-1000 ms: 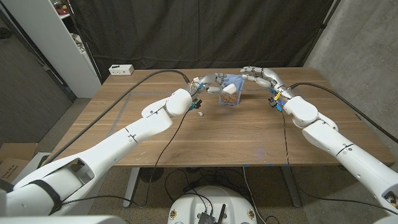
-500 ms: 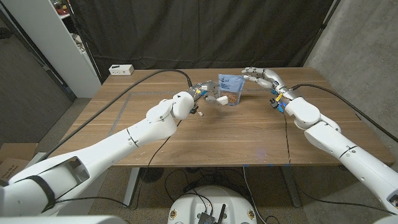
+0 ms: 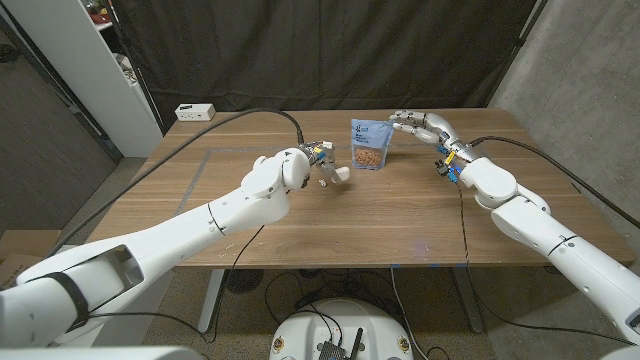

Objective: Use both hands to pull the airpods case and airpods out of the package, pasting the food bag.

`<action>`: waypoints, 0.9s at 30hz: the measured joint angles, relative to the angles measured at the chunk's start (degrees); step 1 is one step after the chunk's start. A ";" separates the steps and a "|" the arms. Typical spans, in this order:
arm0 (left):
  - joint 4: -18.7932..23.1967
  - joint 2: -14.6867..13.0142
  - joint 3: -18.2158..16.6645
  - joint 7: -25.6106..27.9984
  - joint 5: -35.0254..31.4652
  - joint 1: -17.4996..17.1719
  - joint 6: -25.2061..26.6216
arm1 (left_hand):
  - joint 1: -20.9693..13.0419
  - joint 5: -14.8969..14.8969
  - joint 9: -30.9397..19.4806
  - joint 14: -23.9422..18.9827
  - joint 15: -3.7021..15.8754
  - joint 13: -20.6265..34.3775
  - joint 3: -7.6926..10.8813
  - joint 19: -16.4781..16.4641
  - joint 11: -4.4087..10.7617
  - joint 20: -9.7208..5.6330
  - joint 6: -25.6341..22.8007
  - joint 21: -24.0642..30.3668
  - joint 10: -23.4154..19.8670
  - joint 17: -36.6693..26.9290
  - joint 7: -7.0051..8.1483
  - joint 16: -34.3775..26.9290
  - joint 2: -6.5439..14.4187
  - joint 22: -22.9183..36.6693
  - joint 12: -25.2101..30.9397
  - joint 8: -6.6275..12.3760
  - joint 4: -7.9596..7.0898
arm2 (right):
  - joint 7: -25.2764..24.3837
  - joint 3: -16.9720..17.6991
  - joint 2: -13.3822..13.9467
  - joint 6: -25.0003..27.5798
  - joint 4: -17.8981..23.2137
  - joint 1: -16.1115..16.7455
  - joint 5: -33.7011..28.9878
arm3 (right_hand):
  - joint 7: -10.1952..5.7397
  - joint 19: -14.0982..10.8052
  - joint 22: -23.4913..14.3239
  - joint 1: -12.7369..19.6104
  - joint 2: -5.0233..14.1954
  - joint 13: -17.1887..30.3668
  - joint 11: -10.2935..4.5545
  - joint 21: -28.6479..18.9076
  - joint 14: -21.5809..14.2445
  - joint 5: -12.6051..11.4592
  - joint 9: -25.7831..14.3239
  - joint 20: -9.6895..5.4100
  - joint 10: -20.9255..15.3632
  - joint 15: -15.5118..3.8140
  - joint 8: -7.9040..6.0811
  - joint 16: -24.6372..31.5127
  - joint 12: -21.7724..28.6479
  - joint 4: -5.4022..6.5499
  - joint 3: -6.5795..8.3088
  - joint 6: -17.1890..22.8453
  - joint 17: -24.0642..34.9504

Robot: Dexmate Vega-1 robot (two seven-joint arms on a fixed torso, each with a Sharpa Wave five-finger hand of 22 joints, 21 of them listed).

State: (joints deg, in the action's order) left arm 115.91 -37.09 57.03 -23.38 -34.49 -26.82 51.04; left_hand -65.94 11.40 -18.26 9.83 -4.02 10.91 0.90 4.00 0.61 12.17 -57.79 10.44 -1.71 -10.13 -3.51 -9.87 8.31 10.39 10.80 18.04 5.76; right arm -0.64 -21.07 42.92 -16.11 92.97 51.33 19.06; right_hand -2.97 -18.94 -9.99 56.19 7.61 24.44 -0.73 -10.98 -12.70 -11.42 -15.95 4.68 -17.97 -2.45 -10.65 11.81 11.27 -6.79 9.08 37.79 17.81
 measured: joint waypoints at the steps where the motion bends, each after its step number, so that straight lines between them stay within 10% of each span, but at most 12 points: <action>1: -0.28 0.04 0.45 -1.12 0.31 0.64 0.91 | 0.00 0.00 0.00 0.00 0.00 -0.07 0.00 0.00 0.00 0.00 0.00 0.00 0.00 0.00 0.00 0.00 0.00 0.00 0.00 0.00 0.00 | 0.03 0.00 0.01 0.04 -0.04 0.00 0.04 | 0.00 0.01 0.00 0.14 -0.14 0.00 0.00 0.00 0.00 0.00 0.00 0.01 0.00 0.00 0.00 0.00 0.00 0.00 0.00 0.00 0.00; 27: -5.65 0.73 12.75 -8.26 4.76 12.46 9.35 | 0.36 1.21 -0.09 0.00 -0.17 -0.26 -0.98 1.22 1.48 0.01 1.87 0.23 -0.61 -0.01 1.88 -0.73 0.32 0.01 0.68 -2.23 -0.99 | -0.11 -0.08 0.48 1.54 0.81 0.48 0.63 | 0.00 -0.20 0.00 0.66 -0.66 0.01 0.00 0.00 0.00 0.55 0.26 0.22 -0.01 0.00 -0.44 0.00 0.48 -0.82 0.03 0.01 -0.26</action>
State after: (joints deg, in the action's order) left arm 110.26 -36.36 69.78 -31.64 -29.73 -14.37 60.38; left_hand -65.58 12.61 -18.35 9.83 -4.18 10.65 -0.08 5.22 2.10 12.18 -55.92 10.66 -2.32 -10.14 -1.63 -10.61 8.63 10.40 11.48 15.81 4.78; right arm -0.75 -21.15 43.39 -14.57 93.78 51.81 19.69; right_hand -2.97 -19.15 -9.98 56.85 6.95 24.45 -0.73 -10.98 -12.71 -10.86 -15.69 4.91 -17.97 -2.45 -11.09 11.81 11.76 -7.61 9.12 37.80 17.55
